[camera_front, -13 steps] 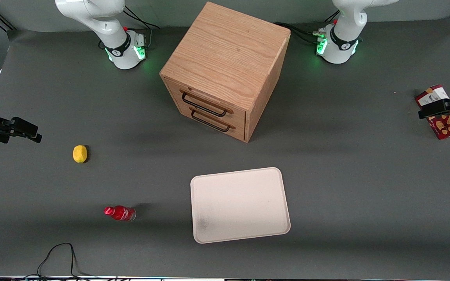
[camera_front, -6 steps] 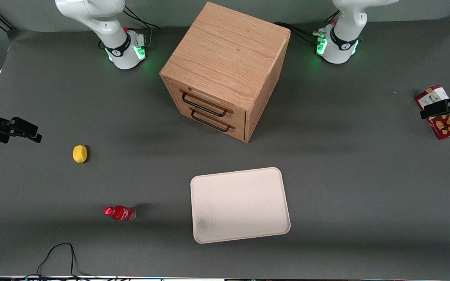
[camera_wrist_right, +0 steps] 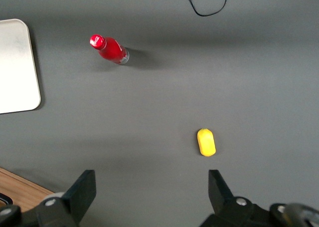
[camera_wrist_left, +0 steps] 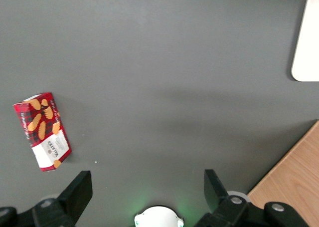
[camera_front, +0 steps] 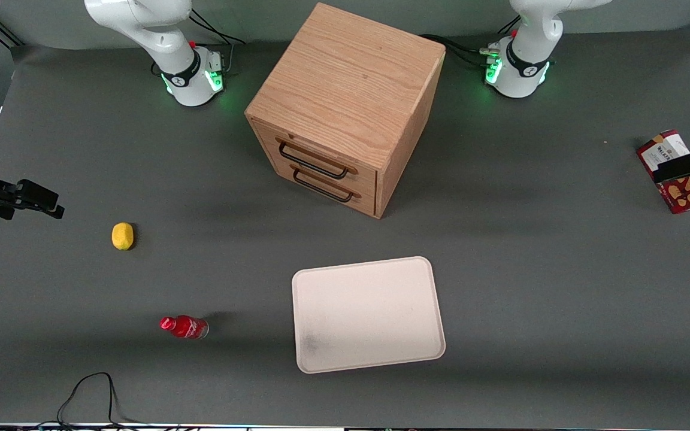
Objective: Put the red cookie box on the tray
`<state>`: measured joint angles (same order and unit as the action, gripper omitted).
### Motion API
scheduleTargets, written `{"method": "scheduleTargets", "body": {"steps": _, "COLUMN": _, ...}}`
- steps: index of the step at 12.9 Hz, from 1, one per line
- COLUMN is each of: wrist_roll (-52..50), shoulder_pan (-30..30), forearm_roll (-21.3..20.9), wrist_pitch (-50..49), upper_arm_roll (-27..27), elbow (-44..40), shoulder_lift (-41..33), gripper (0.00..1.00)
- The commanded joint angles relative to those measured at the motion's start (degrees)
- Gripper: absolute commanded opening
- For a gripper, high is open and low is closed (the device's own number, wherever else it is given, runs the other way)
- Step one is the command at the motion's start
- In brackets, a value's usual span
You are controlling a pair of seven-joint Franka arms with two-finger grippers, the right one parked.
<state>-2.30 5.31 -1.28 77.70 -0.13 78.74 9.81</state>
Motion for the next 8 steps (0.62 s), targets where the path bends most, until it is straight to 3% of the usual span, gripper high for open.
{"method": "scheduleTargets", "body": {"steps": 1, "wrist_roll": -0.4, "shoulder_pan": 2.7, "forearm_roll": -0.7, "wrist_pitch": -1.8, "upper_arm_roll": -0.1, "elbow": -1.7, "shoulder_lift": 0.7, "gripper": 1.00}}
{"method": "scheduleTargets", "body": {"steps": 4, "wrist_roll": 0.8, "shoulder_pan": 8.6, "forearm_roll": -1.1, "wrist_pitch": -4.0, "upper_arm_roll": 0.3, "elbow": -1.7, "shoulder_lift": 0.5, "gripper": 1.00}}
{"method": "scheduleTargets", "body": {"steps": 8, "wrist_roll": 13.4, "shoulder_pan": 19.6, "forearm_roll": -1.4, "wrist_pitch": -4.0, "upper_arm_roll": 0.4, "elbow": -1.6, "shoulder_lift": 0.7, "gripper": 0.99}}
